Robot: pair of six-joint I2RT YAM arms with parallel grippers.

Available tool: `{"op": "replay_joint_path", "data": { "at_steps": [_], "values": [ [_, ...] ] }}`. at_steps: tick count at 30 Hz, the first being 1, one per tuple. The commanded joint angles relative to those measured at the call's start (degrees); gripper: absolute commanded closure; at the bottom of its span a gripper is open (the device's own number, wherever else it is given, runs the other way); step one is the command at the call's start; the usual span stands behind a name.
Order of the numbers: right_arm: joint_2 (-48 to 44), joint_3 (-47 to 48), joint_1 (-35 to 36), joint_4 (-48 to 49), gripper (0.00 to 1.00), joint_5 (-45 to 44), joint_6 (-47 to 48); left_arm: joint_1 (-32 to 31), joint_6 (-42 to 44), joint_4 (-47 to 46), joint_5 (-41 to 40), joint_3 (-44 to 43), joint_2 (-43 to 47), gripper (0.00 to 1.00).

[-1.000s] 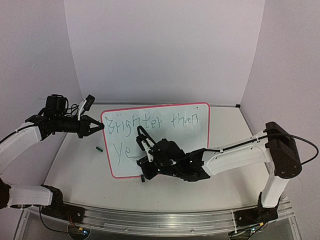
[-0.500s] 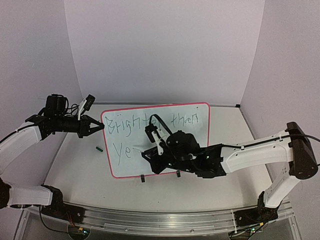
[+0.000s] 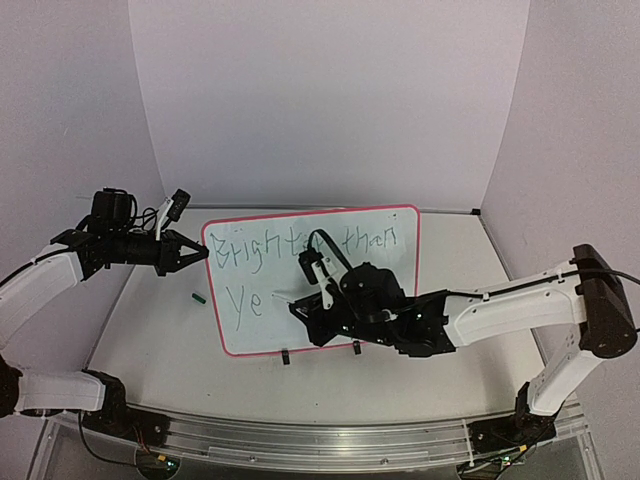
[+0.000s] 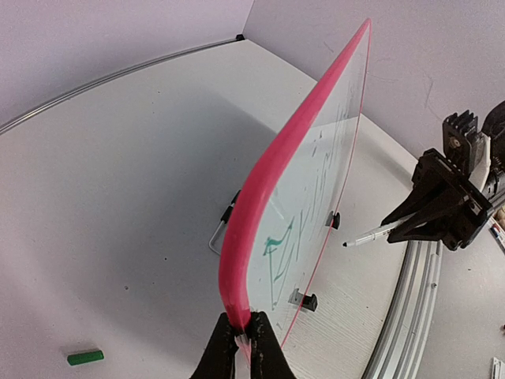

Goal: Write a sentence on the whiteboard

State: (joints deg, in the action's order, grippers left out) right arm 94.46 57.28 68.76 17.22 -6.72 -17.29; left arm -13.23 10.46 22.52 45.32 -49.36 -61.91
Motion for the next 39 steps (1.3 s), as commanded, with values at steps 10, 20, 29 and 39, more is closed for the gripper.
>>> {"op": "replay_joint_path", "data": {
  "at_steps": [10,20,29,39],
  "values": [
    [3.93,2.25,-1.76,4.22,1.0,1.97,-1.76,-1.22,1.86,4.64,-1.46,0.35,-1.26,1.0],
    [6.36,4.32,-1.93,4.01,1.0,0.09,-1.49,-1.24,1.89,4.64,-1.48,0.36,-1.37,1.0],
    [7.94,4.81,-1.89,2.67,1.0,2.8,-1.98,-1.26,1.94,4.64,-1.64,0.32,-1.44,1.0],
    [5.08,1.83,-1.87,1.65,1.0,0.09,-3.06,-1.21,1.88,4.66,-1.64,0.37,-1.45,1.0]
  ]
}}
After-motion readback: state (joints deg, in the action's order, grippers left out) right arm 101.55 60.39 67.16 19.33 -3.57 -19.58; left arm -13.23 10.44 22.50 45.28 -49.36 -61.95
